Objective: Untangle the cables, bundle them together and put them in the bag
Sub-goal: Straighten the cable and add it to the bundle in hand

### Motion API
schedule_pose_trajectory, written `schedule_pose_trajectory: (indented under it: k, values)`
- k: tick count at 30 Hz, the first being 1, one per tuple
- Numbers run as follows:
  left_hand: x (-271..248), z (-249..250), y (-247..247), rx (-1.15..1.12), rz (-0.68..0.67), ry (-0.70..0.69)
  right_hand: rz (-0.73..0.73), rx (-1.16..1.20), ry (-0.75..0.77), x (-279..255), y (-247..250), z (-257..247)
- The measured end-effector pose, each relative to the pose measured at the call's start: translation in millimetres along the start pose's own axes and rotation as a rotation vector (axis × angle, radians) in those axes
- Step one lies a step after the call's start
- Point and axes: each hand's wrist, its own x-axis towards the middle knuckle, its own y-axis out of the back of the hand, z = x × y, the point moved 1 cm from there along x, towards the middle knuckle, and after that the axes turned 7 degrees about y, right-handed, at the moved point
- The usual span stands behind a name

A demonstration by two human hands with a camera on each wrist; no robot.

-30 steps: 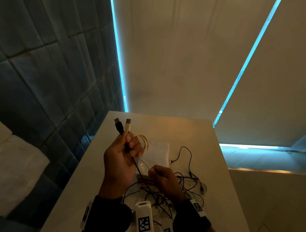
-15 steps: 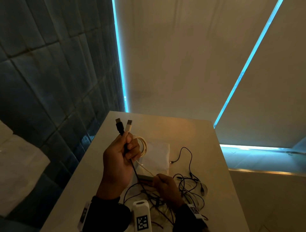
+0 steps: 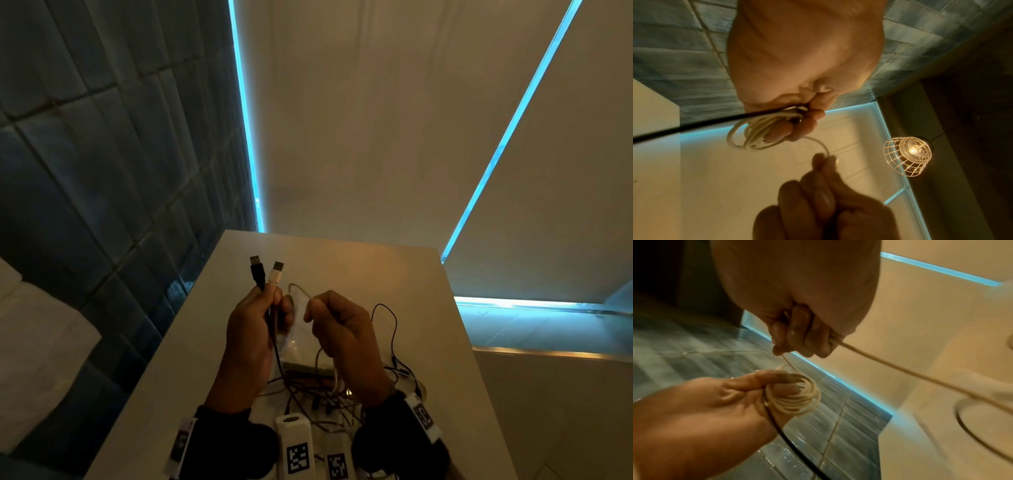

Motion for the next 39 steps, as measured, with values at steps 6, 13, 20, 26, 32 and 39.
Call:
schedule_pose_trajectory:
  k: [6,13,20,26,32,39]
  values:
    - [-5,6,-1,-0.186,-0.098,0.087,-0.168,-0.071,0.030,-6,-8,4]
    - [-8,14,-2,-0.426,-0.243,0.059,-0.215,-0.037,-0.101,-13,-4,20]
    - [-11,13,-2,-0.407,-0.268,0.044,-0.205,-0.067,-0.228,-27,7,55]
    - [-11,12,0,-0.393,-0.283,0.061,-0.098,-0.105,-0.324,-40,16,87]
    - [-13,13,0,-0.388,-0.283,0.076,-0.058,-0.112,-0.335,-50,23,117]
    - [-12,16,4,-0.400,-0.282,0.067,-0.058,-0.234,-0.388,-64,28,149]
